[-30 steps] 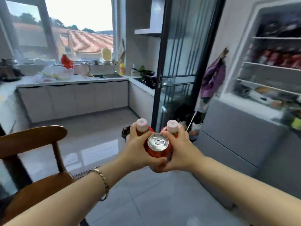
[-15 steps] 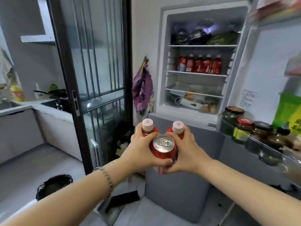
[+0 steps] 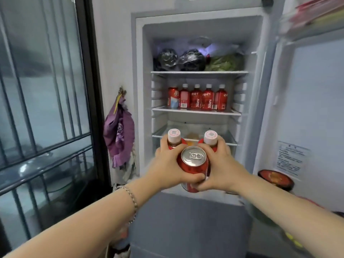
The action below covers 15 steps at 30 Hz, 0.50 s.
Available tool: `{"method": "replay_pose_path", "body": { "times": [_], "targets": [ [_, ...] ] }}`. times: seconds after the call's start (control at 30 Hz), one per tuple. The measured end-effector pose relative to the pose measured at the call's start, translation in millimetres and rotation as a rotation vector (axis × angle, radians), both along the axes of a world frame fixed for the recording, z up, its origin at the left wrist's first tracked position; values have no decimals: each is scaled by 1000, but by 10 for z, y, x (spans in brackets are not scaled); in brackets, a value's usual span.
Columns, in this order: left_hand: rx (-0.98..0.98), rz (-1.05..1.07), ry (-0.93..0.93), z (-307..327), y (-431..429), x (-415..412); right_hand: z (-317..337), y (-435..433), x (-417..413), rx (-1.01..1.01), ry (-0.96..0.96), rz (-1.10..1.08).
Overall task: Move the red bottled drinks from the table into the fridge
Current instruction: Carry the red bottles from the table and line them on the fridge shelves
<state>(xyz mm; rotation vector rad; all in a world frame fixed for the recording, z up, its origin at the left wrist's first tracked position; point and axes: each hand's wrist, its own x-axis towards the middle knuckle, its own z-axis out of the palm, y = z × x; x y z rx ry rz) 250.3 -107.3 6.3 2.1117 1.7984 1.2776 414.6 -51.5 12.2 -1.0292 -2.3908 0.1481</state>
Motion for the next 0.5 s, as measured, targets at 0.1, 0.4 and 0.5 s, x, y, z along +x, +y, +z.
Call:
{"method": "replay_pose_path", "body": {
  "times": [0.1, 0.4, 0.5],
  "targets": [
    [20, 6, 0, 225, 683, -147, 248, 648, -148, 32, -20, -20],
    [105, -59, -2, 1024, 2407, -698, 986, 2245, -668, 156, 26, -181],
    [46, -131, 10, 1242, 2980, -891, 1119, 2725, -875, 135, 75, -242]
  ]
}}
